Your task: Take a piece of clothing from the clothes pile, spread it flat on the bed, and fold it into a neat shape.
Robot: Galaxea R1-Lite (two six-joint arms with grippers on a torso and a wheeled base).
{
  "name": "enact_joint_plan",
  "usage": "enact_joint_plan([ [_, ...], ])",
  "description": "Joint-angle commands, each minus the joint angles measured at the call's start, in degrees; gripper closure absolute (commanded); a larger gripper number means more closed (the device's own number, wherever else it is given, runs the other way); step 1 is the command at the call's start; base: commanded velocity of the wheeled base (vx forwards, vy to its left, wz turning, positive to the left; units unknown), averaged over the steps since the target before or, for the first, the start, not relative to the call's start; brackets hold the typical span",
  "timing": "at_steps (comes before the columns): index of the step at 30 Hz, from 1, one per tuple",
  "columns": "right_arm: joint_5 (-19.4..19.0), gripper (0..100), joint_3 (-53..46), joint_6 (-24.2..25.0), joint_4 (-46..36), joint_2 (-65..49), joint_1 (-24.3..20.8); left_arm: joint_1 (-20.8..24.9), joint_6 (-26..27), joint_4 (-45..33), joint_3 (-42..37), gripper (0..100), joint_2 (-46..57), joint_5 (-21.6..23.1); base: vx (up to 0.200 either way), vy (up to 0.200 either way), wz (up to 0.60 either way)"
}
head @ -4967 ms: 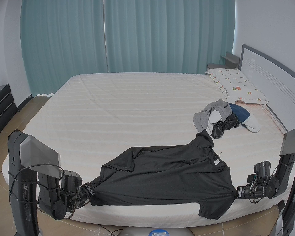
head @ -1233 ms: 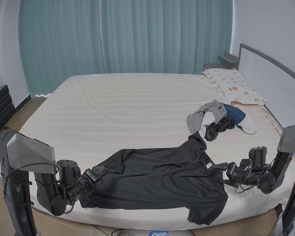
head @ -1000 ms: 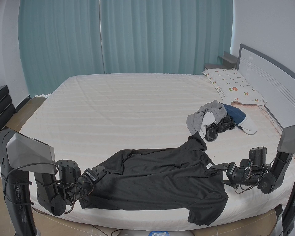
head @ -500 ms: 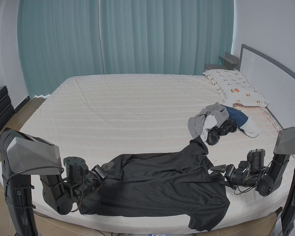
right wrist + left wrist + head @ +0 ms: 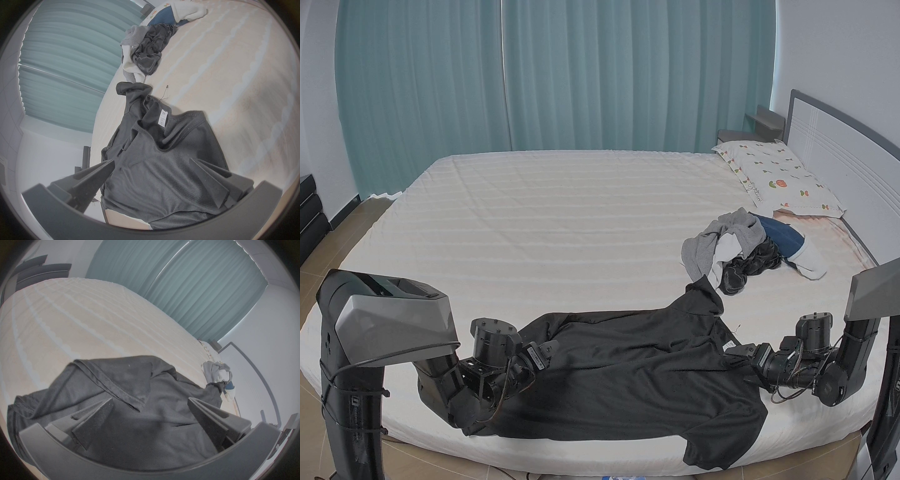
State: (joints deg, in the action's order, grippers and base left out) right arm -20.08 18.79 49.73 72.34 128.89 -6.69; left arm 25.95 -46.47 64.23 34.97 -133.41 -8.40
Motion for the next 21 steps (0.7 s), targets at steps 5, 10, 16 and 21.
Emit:
enact_joint_plan([
  [5,2.7,0,-0.2,0.1,1.5,1.5,-1.7,1.6,1.3,-4.8,6.9,0,-2.9,-5.1,0.000,0.000,0.00],
  [10,6.2,0,-1.1,0.0,5.3,4.1,-3.4,1.7,3.5,-4.9,7.0,0,-4.6,-5.8,0.000,0.000,0.00],
  [16,6.7,0,-1.2,-0.1,6.9,5.0,-3.5,1.7,4.7,-5.3,7.4,0,-5.5,-6.0,0.000,0.000,0.00],
  [21,6.7,0,-1.2,-0.1,6.9,5.0,-3.5,1.7,7.2,-6.5,10.6,0,-7.2,-9.7,0.000,0.000,0.00],
])
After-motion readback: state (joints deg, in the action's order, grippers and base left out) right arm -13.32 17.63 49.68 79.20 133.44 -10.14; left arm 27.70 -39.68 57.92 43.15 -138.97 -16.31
